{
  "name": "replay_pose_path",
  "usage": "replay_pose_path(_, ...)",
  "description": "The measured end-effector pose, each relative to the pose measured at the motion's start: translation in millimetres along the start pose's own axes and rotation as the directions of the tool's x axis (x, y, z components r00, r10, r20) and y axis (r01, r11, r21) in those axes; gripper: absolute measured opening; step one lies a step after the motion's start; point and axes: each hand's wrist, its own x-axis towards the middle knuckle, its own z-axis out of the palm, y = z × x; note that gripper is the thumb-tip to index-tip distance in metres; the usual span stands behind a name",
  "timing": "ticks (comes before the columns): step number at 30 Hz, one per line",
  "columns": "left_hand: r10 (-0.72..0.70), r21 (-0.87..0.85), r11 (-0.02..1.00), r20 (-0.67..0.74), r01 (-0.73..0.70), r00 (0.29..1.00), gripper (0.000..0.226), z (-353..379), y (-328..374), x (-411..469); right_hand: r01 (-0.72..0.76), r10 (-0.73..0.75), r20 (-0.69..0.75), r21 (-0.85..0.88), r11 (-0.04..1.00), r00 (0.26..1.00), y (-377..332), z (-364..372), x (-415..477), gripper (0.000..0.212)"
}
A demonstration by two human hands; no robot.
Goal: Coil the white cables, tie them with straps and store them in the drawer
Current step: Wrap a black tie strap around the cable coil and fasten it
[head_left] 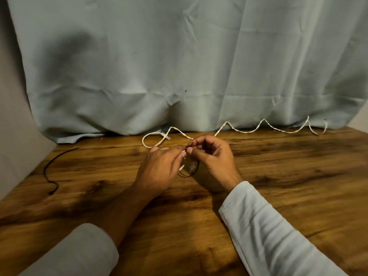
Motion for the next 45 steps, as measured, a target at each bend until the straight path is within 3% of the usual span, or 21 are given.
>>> replay_pose_path(3,0.0,-0.061,0.998,0.011,0.001,1.0,0.045,-0.8,-1.4,0.1,0.027,-0.027,-0.004,0.003,1.0,1.0,-3.1,-1.4,-0.3,0.013)
replay_pose_path(8,0.003,-0.293,0.956,0.016,0.002,1.0,0.03,1.7,6.0,-1.6,0.01,0.003,-0.083,0.156,0.988,0.997,-3.7,1.9,-0.5,0.019)
replay_pose_path(11,-0.024,-0.362,0.931,0.044,0.038,0.999,0.025,1.8,5.8,-1.6,0.017,-0.008,-0.074,0.117,0.993,0.997,-2.3,2.5,-0.9,0.02)
replay_pose_path(15,-0.039,-0.381,0.923,0.031,0.048,0.999,0.033,0.8,7.9,-3.1,0.046,-0.05,-0.095,-0.045,0.998,0.994,-0.1,-1.1,0.1,0.02)
replay_pose_path(19,-0.027,-0.405,0.913,0.028,0.036,0.999,0.038,-0.6,12.9,-5.3,-0.017,0.006,-0.125,-0.087,0.996,0.992,5.7,-4.7,2.5,0.019)
replay_pose_path(27,0.003,-0.411,0.911,-0.029,-0.014,1.0,0.036,0.8,11.4,-4.6,-0.063,0.057,-0.193,-0.028,0.998,0.98,12.1,-3.1,6.8,0.018)
replay_pose_path(34,-0.048,-0.38,0.925,-0.041,0.028,0.998,0.023,1.5,8.0,-4.2,0.004,-0.015,-0.295,-0.038,0.999,0.955,9.2,-6.5,8.3,0.018)
replay_pose_path(40,-0.066,-0.373,0.926,-0.03,0.05,0.997,0.023,1.3,8.4,-3.6,0.08,-0.011,-0.45,0.135,0.988,0.893,-0.5,-17.9,11.8,0.011)
replay_pose_path(43,-0.092,-0.37,0.926,-0.015,0.08,0.996,0.022,3.3,8.2,-3.5,-0.009,0.101,-0.354,0.252,0.968,0.93,-6.6,-17.1,9.1,0.004)
replay_pose_path(45,-0.107,-0.388,0.917,-0.03,0.087,0.994,0.022,3.7,6.7,-3.5,-0.089,0.149,-0.215,0.267,0.96,0.965,-7.9,-10.9,5.5,0.014)
